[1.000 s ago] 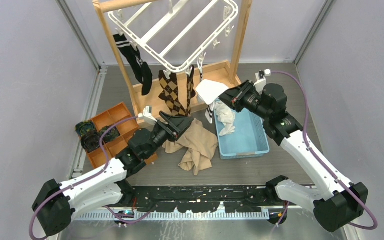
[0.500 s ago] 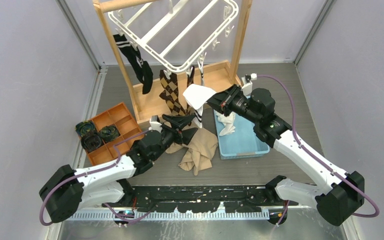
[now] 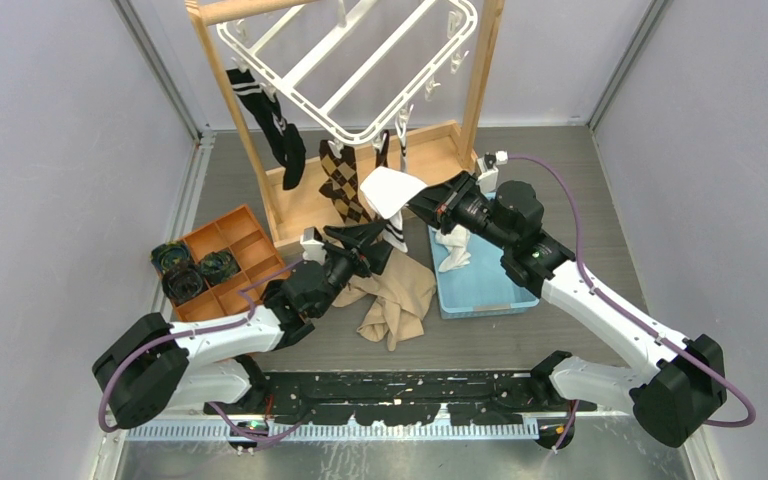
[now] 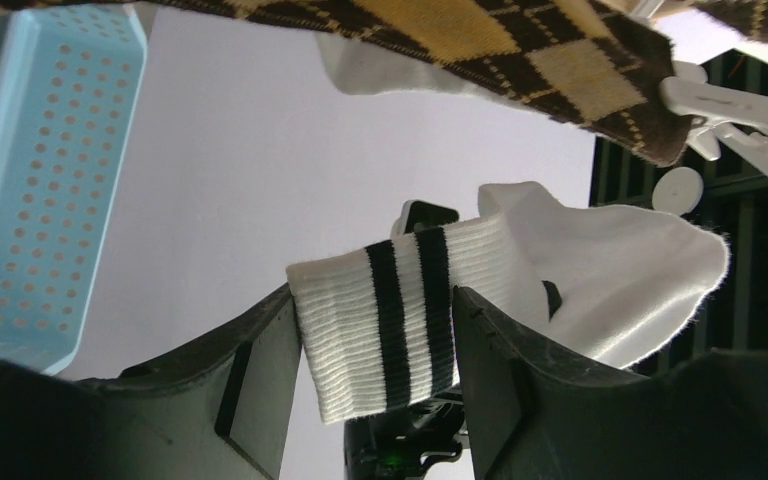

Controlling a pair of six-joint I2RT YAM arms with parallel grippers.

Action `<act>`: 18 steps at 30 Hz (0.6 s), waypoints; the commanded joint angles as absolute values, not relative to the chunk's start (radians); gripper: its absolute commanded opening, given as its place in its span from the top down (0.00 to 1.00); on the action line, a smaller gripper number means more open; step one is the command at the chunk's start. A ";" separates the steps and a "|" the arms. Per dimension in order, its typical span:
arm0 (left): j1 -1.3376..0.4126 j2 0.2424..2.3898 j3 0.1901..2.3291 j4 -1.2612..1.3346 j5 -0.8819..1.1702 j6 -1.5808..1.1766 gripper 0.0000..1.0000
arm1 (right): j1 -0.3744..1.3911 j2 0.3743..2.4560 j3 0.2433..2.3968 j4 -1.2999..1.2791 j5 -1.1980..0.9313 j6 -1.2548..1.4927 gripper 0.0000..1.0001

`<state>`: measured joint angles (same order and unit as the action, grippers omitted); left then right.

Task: Clip the socks to the hanger
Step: Pick up the sock from the bin.

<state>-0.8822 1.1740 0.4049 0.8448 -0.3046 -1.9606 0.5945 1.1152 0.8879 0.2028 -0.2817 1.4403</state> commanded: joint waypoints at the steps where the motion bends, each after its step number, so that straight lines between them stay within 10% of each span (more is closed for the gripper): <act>1: -0.887 1.171 0.420 0.972 -0.374 -1.965 0.44 | 0.601 1.101 0.890 0.279 -0.254 1.460 0.99; 18: -0.887 1.106 0.384 1.005 -0.418 -1.847 0.82 | 0.600 1.062 0.886 0.162 -0.219 1.373 0.99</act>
